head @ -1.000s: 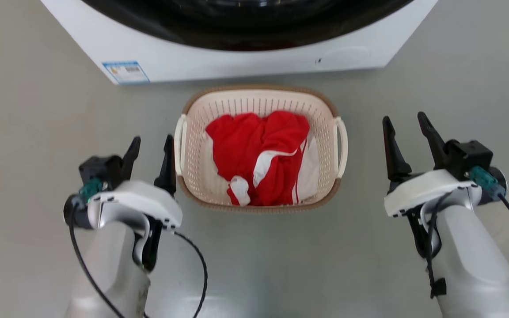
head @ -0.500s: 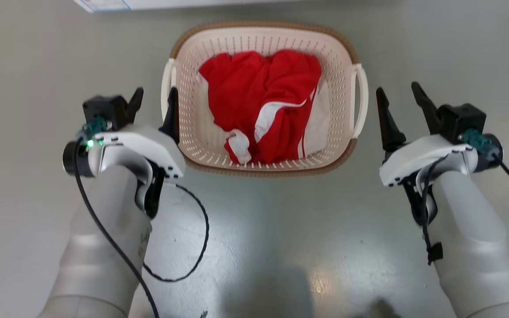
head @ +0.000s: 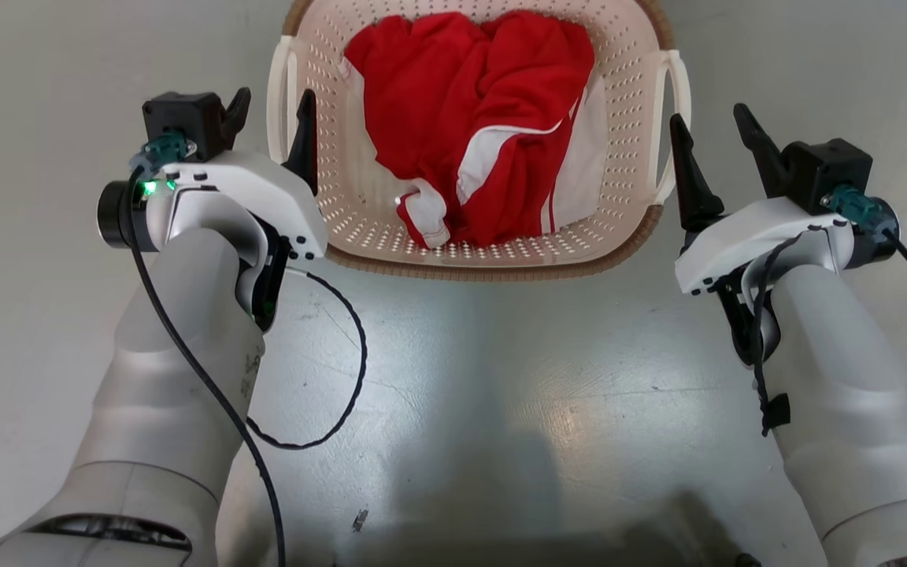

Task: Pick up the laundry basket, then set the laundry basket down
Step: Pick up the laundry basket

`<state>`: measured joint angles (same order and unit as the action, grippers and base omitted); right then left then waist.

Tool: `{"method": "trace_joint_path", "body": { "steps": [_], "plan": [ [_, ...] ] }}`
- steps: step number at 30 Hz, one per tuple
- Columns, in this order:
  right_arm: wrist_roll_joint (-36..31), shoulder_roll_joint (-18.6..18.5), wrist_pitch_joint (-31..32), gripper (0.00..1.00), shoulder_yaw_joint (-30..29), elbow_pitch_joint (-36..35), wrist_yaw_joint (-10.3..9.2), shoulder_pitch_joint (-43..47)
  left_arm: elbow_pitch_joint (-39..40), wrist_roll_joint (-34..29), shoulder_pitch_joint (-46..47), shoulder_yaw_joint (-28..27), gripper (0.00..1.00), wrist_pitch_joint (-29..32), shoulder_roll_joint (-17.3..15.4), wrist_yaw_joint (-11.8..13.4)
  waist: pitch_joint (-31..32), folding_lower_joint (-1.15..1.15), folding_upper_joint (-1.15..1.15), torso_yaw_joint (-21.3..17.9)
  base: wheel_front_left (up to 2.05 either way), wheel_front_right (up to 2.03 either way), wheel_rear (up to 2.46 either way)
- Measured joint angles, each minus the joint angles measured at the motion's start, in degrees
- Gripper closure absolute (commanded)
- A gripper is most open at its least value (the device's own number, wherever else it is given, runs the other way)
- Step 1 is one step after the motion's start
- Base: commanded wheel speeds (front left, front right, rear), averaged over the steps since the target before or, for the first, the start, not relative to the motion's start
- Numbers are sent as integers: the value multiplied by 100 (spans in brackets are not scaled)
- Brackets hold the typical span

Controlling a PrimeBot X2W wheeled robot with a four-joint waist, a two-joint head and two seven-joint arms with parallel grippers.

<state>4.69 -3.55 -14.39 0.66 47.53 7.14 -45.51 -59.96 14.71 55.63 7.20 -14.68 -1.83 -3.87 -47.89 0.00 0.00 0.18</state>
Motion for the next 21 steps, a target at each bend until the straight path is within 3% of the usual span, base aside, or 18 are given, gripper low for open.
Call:
{"method": "trace_joint_path", "body": {
  "steps": [21],
  "plan": [
    [78, -18, 0, 0, 126, 397, 0, -343, -544, -109, 606, 151, 0, -1, -23, 93, -543, 0, 0, 51, 0, 0, 0]
  ]
}}
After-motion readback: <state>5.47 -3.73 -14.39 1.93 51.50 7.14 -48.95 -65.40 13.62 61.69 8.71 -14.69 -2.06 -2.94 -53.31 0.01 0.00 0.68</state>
